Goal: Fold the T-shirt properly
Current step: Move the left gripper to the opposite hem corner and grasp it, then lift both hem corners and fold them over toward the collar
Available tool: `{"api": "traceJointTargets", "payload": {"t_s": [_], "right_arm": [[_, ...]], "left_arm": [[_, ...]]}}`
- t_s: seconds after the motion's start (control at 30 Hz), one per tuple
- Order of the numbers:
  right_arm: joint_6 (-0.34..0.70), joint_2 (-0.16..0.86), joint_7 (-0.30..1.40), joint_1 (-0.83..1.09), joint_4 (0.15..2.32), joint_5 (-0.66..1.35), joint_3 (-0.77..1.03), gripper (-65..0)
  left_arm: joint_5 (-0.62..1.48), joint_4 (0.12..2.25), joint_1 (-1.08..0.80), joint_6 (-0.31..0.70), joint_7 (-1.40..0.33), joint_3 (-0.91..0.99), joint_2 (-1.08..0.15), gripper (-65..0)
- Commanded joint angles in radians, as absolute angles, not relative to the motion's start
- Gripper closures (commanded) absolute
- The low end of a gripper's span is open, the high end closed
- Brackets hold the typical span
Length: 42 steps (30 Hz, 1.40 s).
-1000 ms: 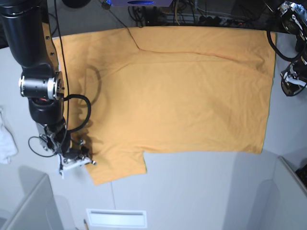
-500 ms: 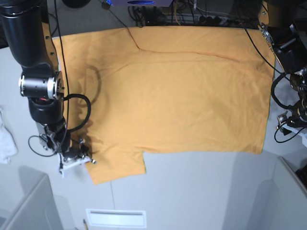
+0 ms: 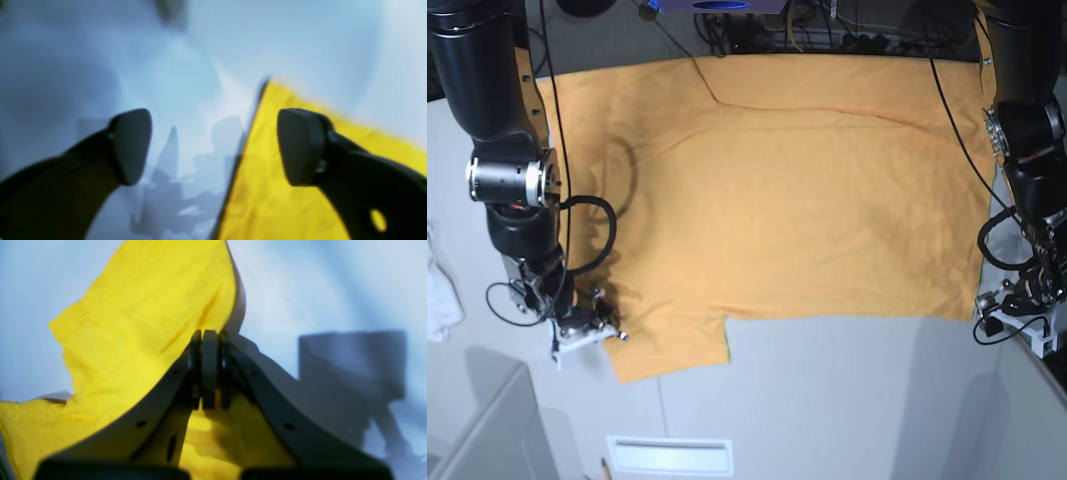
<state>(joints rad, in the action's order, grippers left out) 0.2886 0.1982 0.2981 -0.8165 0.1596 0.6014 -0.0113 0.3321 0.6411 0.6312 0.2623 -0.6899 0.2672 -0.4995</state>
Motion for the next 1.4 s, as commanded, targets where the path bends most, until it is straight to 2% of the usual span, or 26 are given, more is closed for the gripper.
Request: {"api": "traceJointTargets", "payload": {"t_s": [0.0,0.27,0.5,0.83,0.9,0.93,1.03,1.13,1.17,1.37], "right_arm": [[0.298,0.208,0.283,-0.858,0.176,0.611,-0.012,0.0],[0.298,0.209,0.283,-0.858,0.176,0.611,-0.012,0.0],[0.298,0.211,0.283,-0.857,0.176,0.611,-0.013,0.0],[0.302,0.231,0.283,-0.857,0.176,0.611,-0.013,0.0],[0.302,0.231,0.283,-0.855,0.176,0.611,-0.013,0.0],[0.302,0.231,0.283,-0.854,0.176,0.611,-0.013,0.0],[0.302,0.231,0.277,-0.843,0.177,0.611,-0.013,0.0],[0.300,0.231,0.277,-0.834,0.177,0.611,-0.012,0.0],[0.300,0.231,0.277,-0.832,0.179,0.611,-0.012,0.0],[0.298,0.232,0.282,-0.760,0.352,0.611,-0.005,0.0]], "left_arm": [[0.338,0.616,0.665,0.262,-0.670,0.262,-0.519,-58.9],[0.340,0.444,0.737,0.262,-0.549,0.130,-0.473,-57.9],[0.332,0.427,0.711,0.262,-0.481,0.120,-0.398,-58.1],[0.340,0.389,0.705,0.260,-0.466,0.124,-0.392,-56.8],[0.340,0.389,0.697,0.260,-0.467,0.127,-0.390,-49.9],[0.340,0.389,0.696,0.260,-0.466,0.127,-0.390,-43.9],[0.340,0.397,0.673,0.260,-0.467,0.127,-0.389,-24.8],[0.340,0.397,0.661,0.260,-0.466,0.127,-0.389,-2.5],[0.340,0.397,0.656,0.260,-0.466,0.127,-0.389,0.0],[0.341,0.478,0.642,0.265,-0.478,0.127,-0.389,0.0]]}}
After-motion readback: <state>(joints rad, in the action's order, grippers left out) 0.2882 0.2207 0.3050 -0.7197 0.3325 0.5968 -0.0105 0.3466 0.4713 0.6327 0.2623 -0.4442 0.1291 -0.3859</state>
